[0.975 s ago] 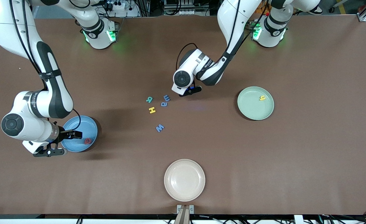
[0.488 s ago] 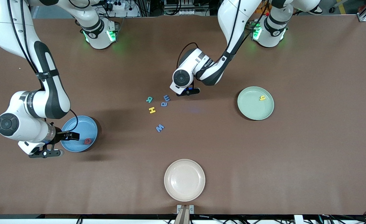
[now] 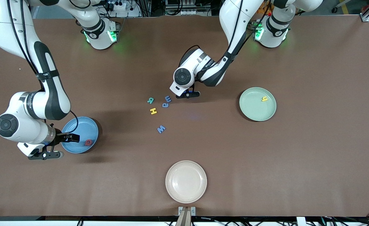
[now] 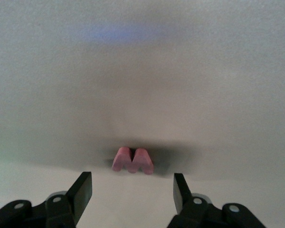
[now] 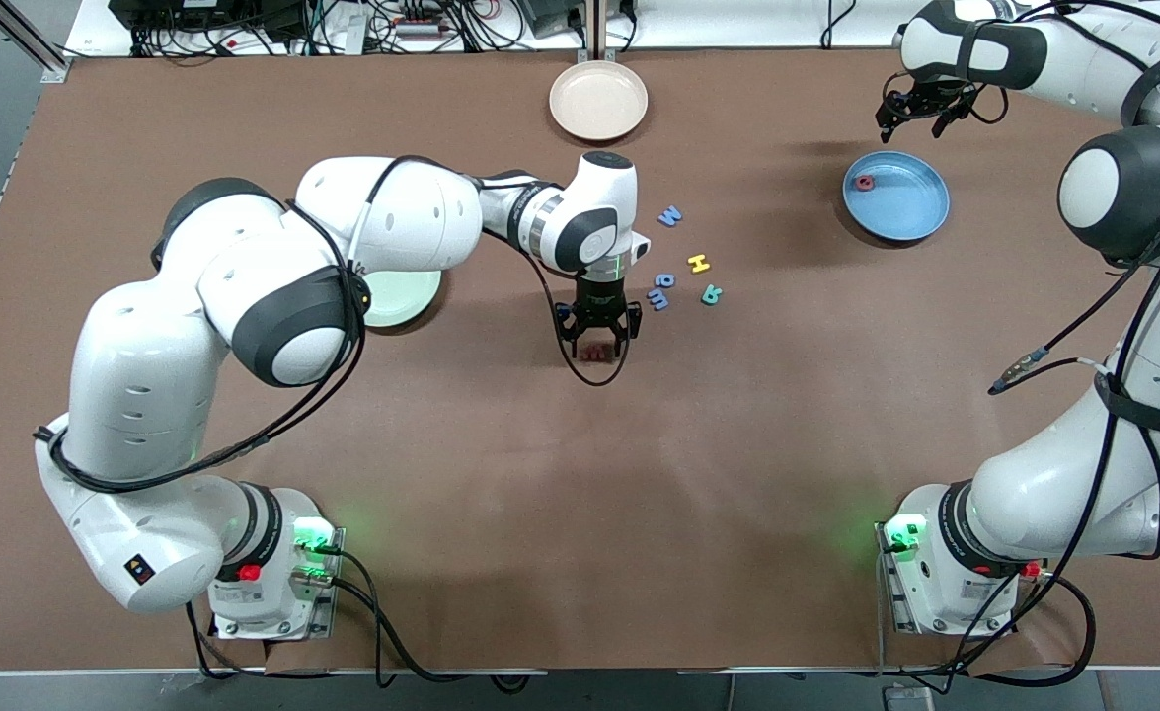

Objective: Sort uppercase to blue plate, lowercase to green plate
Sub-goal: 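Lower the left gripper onto the pink M and close it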

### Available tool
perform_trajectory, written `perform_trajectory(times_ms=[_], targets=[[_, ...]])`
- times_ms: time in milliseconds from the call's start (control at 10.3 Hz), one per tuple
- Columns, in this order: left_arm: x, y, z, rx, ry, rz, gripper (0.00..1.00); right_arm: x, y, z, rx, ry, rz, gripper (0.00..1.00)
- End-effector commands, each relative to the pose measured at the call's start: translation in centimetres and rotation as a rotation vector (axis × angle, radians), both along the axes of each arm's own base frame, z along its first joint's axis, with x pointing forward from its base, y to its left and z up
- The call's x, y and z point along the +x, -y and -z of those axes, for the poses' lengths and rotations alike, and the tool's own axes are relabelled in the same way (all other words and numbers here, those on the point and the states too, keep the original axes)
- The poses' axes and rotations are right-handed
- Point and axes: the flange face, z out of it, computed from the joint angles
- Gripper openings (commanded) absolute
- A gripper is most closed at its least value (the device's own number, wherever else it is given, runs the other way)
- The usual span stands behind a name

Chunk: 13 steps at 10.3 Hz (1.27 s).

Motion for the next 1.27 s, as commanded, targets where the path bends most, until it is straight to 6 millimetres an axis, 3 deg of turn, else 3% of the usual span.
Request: perform_trajectory(times_ms=[0, 293, 780, 1170], targets=[[-0.4, -0.1, 0.7, -0.003, 0.015, 0.039, 0.77, 0.2, 0.4, -0.2, -0.007, 0.008, 0.002, 1.0], [-0.4, -0.2, 1.5, -0.005, 0.021, 0.034, 0.76, 0.2, 0.4, -0.3, -0.006, 0.008, 0.001, 1.0], [-0.7, -0.3, 1.7, 0.004, 0.01, 0.039, 0.49, 0.3, -0.2, -0.4, -0.001, 0.011, 0.006, 1.0], [-0.6, -0.4, 1.7, 0.0, 0.005, 0.049, 0.41, 0.7, -0.8, -2.5, 0.009, 0.038, 0.012, 1.0]])
